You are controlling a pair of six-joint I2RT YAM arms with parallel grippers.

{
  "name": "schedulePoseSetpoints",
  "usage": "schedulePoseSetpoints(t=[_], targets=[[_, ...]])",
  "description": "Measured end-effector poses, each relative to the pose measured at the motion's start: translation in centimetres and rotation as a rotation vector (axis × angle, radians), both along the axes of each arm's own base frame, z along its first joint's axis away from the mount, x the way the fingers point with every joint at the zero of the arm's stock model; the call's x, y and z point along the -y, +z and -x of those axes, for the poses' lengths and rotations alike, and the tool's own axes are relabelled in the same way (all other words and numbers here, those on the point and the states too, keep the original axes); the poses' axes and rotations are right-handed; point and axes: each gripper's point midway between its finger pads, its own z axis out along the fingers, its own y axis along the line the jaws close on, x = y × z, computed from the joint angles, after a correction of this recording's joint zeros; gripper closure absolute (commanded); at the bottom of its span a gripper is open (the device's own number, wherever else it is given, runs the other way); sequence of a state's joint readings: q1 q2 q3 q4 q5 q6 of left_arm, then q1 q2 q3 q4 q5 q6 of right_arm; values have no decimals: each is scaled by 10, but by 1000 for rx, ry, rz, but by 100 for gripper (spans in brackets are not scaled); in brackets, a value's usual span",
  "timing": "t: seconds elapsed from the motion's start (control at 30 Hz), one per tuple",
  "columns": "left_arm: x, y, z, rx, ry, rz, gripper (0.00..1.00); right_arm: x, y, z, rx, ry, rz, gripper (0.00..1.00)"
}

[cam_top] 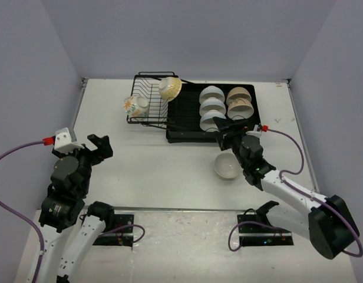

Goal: Unload the bowls from the dish rack

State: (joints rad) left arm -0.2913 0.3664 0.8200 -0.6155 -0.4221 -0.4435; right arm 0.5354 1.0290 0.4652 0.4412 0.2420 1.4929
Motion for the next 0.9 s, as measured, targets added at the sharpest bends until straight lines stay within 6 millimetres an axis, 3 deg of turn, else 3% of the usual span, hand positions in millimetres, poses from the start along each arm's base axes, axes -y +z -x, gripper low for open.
schedulePoseSetpoints(t=[0.3,0.5,0.9], targets=[[0,1,1,6,0,1,0,-4,-11,-22,-37,-66,-145,25],[-1,3,3,18,0,5,0,5,-13,-31,-33,-135,-155,40],[-1,6,6,31,-5,9,0,2,-29,-56,-67,-188,-115,45]])
